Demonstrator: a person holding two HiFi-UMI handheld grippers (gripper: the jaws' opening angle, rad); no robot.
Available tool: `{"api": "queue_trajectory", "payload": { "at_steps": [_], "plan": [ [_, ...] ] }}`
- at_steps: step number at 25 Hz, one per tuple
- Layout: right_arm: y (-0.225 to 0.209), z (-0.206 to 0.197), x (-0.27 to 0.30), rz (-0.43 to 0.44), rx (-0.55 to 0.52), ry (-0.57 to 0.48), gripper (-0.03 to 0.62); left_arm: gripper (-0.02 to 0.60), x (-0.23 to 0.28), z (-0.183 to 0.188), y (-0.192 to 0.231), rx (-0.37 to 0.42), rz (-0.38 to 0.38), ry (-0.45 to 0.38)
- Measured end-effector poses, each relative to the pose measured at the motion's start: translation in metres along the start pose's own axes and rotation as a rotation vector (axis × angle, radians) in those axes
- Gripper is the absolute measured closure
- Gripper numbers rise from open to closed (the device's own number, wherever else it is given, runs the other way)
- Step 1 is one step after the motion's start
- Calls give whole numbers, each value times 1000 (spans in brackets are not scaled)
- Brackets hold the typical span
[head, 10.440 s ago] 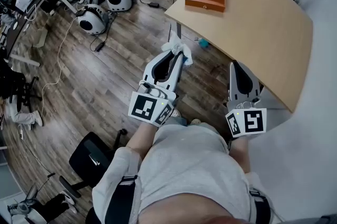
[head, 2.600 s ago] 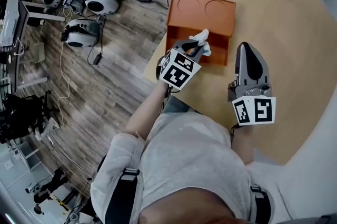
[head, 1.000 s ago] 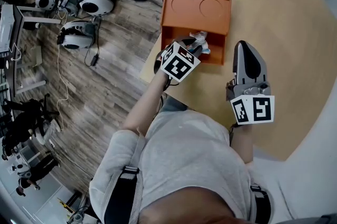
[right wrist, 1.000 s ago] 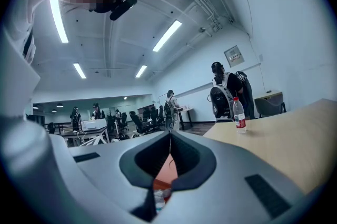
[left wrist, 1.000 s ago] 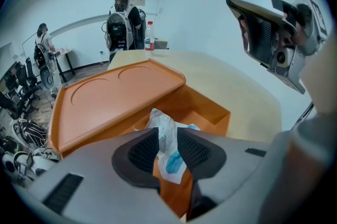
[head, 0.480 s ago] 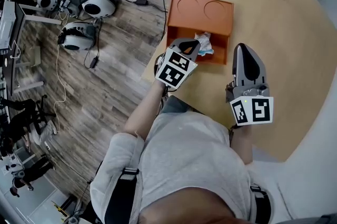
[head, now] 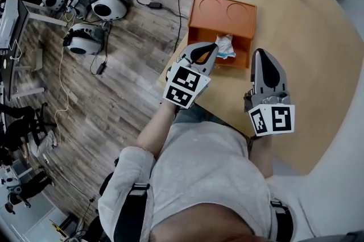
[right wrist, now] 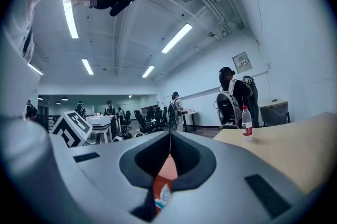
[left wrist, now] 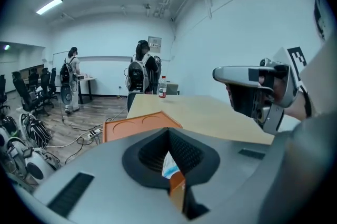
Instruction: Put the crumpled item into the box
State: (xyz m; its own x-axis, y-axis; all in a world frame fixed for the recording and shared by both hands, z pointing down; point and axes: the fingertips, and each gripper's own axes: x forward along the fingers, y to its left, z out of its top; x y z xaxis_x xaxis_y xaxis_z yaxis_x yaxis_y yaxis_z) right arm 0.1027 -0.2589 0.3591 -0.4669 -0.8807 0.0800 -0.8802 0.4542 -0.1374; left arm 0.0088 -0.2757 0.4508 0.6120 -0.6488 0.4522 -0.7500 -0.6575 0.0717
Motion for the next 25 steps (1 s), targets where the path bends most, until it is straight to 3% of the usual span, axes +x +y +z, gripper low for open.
{"api": "queue_trajectory", "payload": {
  "at_steps": [17,25],
  "plan": [
    [59,8,-13,-4,-48,-39,583,568,-81,18,14,-44,48,-189],
    [88,13,-24,-29,-71,-64,583,568,-117,23,15,-46,29,-264]
  ]
}}
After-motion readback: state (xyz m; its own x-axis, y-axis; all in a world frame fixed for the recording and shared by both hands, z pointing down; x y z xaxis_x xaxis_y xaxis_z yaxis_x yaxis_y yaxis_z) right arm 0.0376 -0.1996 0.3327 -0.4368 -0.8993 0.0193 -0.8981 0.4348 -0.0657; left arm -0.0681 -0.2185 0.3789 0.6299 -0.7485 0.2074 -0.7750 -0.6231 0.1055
